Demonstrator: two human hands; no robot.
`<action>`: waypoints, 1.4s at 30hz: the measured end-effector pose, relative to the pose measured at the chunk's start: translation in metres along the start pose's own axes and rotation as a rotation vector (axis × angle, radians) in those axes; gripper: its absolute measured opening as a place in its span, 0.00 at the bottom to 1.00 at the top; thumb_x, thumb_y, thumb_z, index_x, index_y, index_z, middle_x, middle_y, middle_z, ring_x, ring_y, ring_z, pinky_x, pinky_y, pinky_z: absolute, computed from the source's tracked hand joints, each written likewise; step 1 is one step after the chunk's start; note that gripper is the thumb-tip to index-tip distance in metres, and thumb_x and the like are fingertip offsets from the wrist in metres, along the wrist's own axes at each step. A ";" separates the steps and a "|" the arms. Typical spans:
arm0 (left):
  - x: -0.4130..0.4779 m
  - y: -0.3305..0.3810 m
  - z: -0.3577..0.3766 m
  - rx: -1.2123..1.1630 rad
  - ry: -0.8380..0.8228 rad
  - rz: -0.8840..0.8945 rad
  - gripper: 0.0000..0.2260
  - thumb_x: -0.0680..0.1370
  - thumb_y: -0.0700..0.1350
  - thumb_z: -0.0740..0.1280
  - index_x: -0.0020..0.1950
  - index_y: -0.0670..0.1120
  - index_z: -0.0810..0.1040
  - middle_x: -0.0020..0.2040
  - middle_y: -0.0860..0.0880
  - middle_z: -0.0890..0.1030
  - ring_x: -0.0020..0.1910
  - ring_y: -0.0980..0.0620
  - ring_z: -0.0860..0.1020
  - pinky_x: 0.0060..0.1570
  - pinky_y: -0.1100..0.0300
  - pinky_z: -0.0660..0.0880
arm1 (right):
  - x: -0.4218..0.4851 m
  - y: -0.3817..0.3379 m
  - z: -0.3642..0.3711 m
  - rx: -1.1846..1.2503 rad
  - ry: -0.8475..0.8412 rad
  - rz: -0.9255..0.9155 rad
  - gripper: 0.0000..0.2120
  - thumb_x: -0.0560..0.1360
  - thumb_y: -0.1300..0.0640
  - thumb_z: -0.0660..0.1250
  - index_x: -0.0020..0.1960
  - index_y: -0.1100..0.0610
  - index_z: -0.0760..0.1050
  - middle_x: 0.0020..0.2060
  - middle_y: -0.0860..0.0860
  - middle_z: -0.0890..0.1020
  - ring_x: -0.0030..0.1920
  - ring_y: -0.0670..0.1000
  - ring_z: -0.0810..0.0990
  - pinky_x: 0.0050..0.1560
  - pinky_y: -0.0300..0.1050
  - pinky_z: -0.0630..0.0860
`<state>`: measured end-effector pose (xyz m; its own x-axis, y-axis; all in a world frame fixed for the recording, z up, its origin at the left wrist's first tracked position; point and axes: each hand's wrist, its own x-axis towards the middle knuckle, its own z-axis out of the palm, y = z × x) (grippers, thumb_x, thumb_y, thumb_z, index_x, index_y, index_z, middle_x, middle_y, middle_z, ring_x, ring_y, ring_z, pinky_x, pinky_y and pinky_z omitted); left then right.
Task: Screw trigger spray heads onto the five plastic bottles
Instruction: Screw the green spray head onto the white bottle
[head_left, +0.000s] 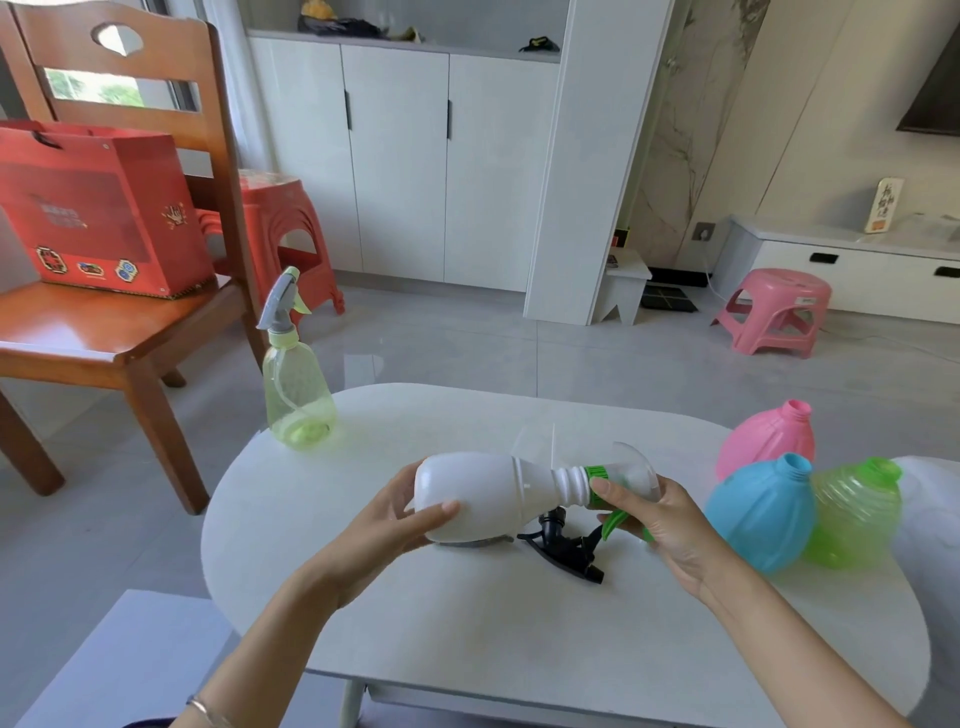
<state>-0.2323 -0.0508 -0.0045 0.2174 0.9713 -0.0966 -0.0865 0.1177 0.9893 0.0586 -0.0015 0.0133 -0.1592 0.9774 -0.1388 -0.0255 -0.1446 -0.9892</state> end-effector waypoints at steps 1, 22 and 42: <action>0.000 0.000 0.001 -0.013 0.004 -0.010 0.26 0.70 0.60 0.71 0.66 0.58 0.73 0.64 0.55 0.79 0.62 0.55 0.79 0.53 0.62 0.78 | -0.001 0.000 0.001 -0.006 -0.007 0.001 0.23 0.56 0.50 0.77 0.48 0.60 0.82 0.39 0.52 0.87 0.39 0.46 0.84 0.43 0.38 0.81; 0.000 0.002 0.001 -0.059 0.028 -0.084 0.27 0.64 0.62 0.74 0.63 0.62 0.75 0.62 0.53 0.78 0.58 0.50 0.81 0.51 0.52 0.81 | -0.008 -0.006 0.013 -0.040 -0.007 -0.023 0.24 0.55 0.48 0.78 0.47 0.58 0.83 0.42 0.51 0.86 0.43 0.46 0.83 0.55 0.46 0.77; -0.016 0.010 -0.016 0.118 0.173 0.127 0.24 0.62 0.61 0.74 0.57 0.61 0.76 0.52 0.59 0.80 0.49 0.60 0.80 0.39 0.66 0.77 | -0.012 -0.012 0.045 0.021 0.005 0.043 0.25 0.53 0.50 0.77 0.47 0.61 0.83 0.41 0.56 0.85 0.41 0.53 0.83 0.49 0.44 0.77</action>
<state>-0.2523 -0.0614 0.0054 0.0414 0.9989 0.0226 0.0138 -0.0232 0.9996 0.0160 -0.0184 0.0287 -0.1552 0.9710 -0.1816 -0.0396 -0.1898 -0.9810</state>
